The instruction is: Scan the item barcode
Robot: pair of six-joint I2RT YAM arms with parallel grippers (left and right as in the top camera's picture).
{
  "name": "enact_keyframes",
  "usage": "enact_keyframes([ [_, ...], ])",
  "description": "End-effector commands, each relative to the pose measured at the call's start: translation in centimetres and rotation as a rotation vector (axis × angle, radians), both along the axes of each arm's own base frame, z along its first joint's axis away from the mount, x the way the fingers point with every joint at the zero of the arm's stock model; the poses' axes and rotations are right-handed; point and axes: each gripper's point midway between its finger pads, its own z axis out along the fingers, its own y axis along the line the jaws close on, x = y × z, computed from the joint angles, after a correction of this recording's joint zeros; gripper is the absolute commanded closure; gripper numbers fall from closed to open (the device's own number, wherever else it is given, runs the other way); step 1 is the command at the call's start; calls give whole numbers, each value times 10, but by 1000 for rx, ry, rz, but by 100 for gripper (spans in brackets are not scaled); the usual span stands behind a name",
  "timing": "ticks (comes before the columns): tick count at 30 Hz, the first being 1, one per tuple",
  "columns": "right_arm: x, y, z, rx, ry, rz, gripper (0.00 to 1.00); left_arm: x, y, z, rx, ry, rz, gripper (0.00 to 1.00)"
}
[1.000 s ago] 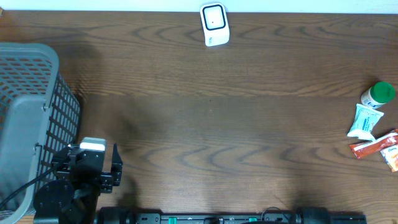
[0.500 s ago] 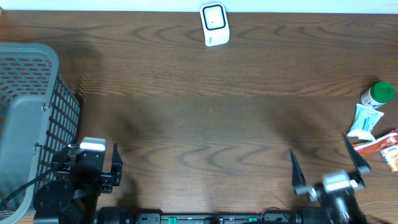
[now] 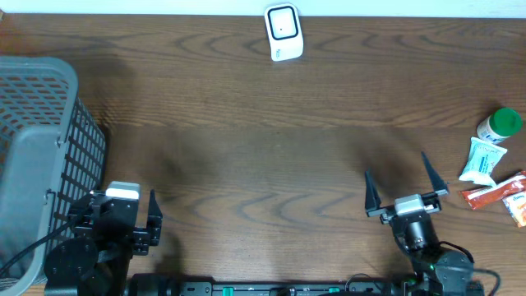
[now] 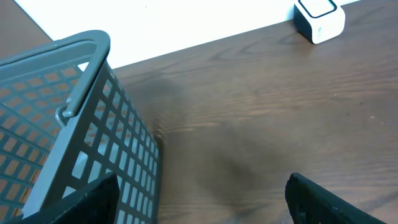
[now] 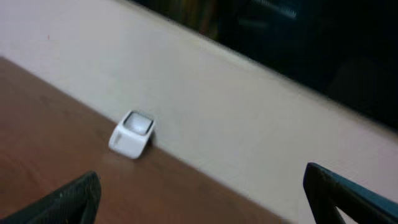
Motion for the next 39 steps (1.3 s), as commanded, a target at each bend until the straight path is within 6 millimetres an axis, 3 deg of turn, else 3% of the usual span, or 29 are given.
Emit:
enact_keyframes([
  [1,3,-1,-11,39,45,-5,1,-1,0,2,2,-9,-3,14],
  [8,8,-5,-71,56,302,-31,1,-1,0,2,2,-9,-3,14],
  [39,9,-11,-70,86,303,-63,1,-1,0,2,2,-9,-3,14],
])
